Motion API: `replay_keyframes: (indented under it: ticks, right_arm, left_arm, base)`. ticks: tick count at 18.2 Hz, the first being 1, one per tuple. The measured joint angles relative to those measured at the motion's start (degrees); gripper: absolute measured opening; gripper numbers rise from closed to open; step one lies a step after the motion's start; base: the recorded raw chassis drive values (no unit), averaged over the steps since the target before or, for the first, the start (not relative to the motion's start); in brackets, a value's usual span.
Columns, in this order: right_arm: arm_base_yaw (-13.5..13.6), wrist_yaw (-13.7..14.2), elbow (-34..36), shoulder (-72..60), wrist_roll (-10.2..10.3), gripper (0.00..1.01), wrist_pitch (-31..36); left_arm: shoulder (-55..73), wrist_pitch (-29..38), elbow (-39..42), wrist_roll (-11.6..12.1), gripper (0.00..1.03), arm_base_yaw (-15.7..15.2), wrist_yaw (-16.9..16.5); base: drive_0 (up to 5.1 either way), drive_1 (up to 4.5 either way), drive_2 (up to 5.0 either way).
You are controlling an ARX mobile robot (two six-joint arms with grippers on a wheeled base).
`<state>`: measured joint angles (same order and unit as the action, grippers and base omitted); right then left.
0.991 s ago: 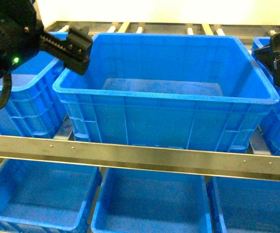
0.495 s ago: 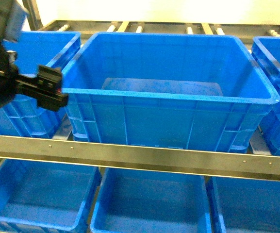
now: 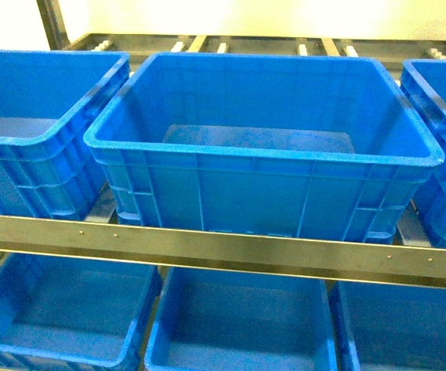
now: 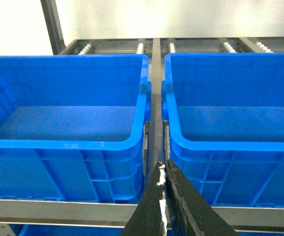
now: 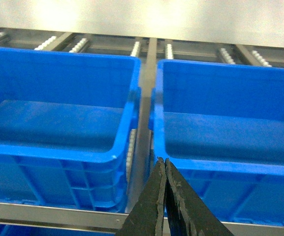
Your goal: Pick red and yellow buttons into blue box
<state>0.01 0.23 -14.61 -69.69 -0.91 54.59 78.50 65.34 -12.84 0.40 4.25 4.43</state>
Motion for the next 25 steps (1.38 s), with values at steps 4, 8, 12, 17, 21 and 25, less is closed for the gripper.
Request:
replay_keyframes:
  ticks: [4,8,12,17,21,25]
  right_arm:
    - [0.0,-0.2,6.4,9.7,0.1,0.02,-3.5]
    - [0.0,-0.2,11.5,15.4,0.1,0.02,-4.1]
    - [0.0,-0.2,13.3,25.7,0.1,0.02,-12.0]
    - [0.0,-0.2,13.9,35.5,0.1,0.02,-21.1]
    - [0.0,-0.2,13.9,43.5,0.1,0.02,-28.6]
    - [0.0,-0.2,13.9,50.9,0.1,0.02,-35.8]
  left_arm:
    - [-11.3,-5.9,6.1,-0.2,0.02,-4.6,-3.9]
    - [-22.4,-13.6,9.7,-0.2,0.02,-4.2,-4.4]
    - [-32.7,-21.7,11.5,-0.2,0.02,-4.2,-4.4]
    - [-42.9,-30.7,12.0,-0.2,0.02,-4.2,-4.4]
    - [-51.3,-38.4,12.0,-0.2,0.02,-4.2,-4.4]
    - [-58.9,-45.6,12.0,-0.2,0.02,-4.2,-4.4]
  base:
    - [0.0,0.00,0.0]
    - [0.0,0.00,0.0]
    - [0.0,0.00,0.0]
    - [0.0,0.00,0.0]
    - [0.0,0.00,0.0]
    - [0.0,0.00,0.0]
